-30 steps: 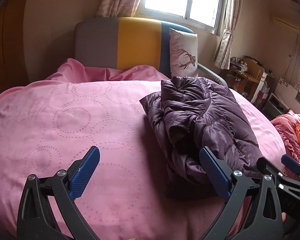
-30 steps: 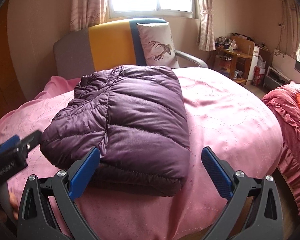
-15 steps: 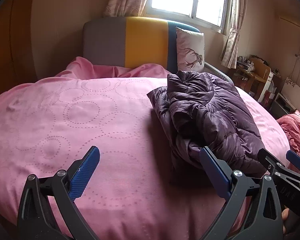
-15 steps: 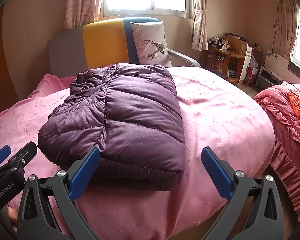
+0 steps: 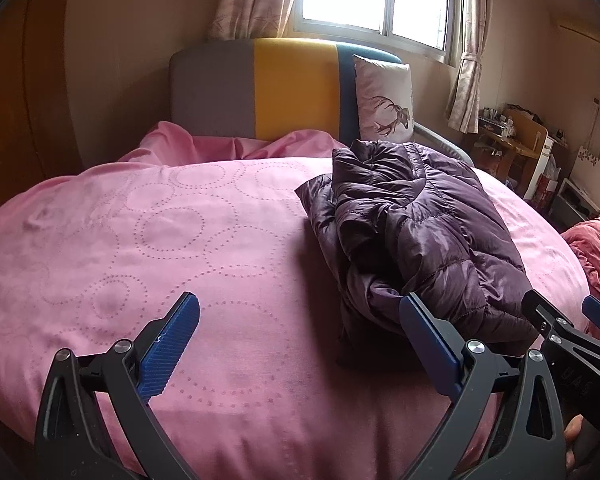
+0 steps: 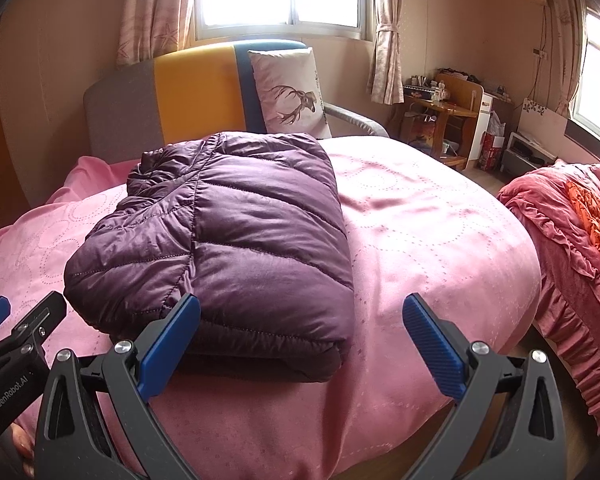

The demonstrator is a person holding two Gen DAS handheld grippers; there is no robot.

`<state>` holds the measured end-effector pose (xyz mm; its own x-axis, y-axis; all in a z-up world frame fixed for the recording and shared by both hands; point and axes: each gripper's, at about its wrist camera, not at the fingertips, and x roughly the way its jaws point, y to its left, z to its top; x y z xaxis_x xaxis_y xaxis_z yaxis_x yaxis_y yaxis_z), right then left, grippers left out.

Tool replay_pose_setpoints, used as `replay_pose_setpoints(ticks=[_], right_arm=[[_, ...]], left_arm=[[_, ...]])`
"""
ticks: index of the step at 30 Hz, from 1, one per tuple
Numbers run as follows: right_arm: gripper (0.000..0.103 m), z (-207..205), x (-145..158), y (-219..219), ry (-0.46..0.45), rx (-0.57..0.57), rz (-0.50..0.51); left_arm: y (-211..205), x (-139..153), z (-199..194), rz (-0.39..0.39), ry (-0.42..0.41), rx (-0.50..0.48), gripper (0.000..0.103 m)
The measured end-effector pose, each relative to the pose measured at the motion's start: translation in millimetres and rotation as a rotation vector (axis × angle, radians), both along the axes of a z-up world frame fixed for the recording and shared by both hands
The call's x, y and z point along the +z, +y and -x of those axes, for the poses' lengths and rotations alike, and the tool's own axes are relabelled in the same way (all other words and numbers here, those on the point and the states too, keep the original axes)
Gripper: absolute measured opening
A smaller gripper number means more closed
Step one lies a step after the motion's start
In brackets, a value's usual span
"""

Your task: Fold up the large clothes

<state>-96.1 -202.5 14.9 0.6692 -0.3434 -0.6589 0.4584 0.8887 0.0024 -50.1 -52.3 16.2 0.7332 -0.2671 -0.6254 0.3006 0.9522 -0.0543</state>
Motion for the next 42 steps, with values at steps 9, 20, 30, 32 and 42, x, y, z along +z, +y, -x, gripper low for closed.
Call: replay_pose_setpoints(ticks=[9, 20, 30, 32, 42], right_arm=[[0.101, -2, -2, 4, 0.008, 0.006, -0.004], [0.101, -2, -5, 8, 0.017, 0.014, -0.010], [0.101, -1, -5, 9, 0.017, 0.019, -0.009], [0.101, -1, -5, 9, 0.018, 0.020, -0.010], [0.101, -1, -4, 10, 0.011, 0.022, -0.010]], left_arm=[[3, 4, 4, 0.017, -0.017, 0.024, 0.099], [6, 2, 3, 0.015, -0.002, 0.033, 0.099], [5, 3, 6, 0.007, -0.014, 0.016, 0.099], [5, 4, 8, 0.007, -0.021, 0.013, 0.099], [7, 8, 11, 0.010, -0.043, 0.022, 0.099]])
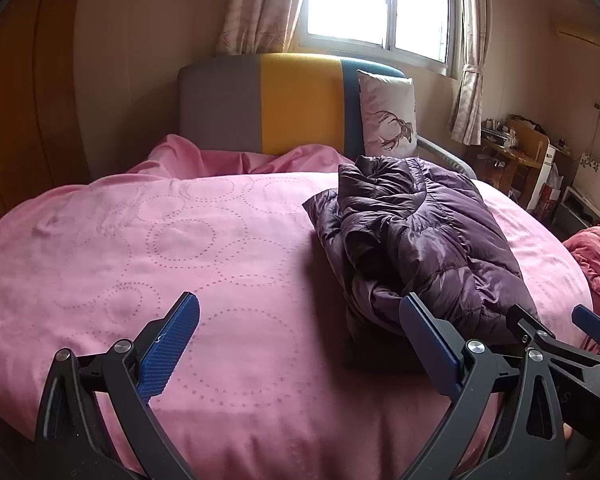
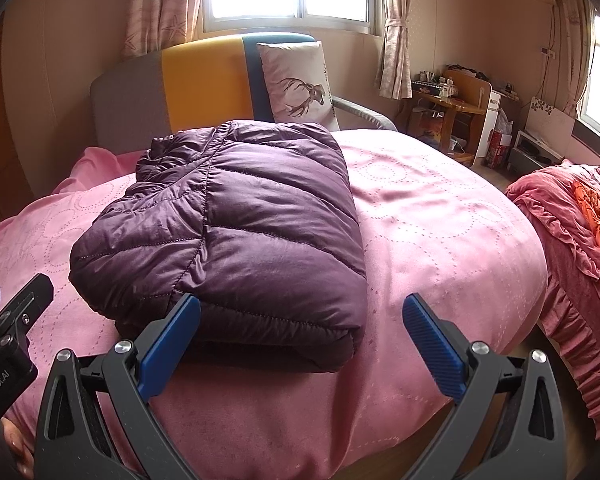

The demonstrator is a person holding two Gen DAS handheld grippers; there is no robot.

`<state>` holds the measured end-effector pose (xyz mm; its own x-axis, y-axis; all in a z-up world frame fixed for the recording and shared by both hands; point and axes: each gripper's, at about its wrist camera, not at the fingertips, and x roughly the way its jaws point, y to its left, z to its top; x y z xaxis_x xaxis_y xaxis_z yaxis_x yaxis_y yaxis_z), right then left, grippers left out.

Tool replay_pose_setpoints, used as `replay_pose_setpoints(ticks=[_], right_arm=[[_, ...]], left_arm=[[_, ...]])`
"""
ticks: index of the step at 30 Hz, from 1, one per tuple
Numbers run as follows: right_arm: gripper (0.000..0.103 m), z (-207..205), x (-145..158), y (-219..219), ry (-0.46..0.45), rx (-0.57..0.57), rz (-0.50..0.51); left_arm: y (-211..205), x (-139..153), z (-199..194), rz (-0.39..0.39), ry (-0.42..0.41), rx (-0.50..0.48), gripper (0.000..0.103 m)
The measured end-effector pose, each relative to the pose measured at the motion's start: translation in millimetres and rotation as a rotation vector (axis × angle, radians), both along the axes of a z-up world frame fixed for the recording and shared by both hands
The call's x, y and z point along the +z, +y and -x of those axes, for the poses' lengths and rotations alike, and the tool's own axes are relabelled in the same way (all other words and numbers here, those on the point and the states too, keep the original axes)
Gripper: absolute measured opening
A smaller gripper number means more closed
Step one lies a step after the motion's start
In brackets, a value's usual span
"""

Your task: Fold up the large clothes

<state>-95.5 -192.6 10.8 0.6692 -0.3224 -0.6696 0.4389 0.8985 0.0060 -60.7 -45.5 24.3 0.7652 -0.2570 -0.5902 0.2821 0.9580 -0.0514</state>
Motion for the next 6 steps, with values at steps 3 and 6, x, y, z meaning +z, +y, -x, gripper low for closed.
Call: replay_pose_setpoints(ticks=[3, 6], right_arm=[[0.101, 0.3, 0.5, -0.1, -0.003, 0.004, -0.002], [0.101, 0.2, 0.7, -0.2, -0.003, 0.005, -0.003]], left_arm=[[1.3, -2.7, -2.2, 0.009, 0.020, 0.006, 0.099], [2.5, -4.6, -3.0, 0.011, 0.028, 0.011, 0.099]])
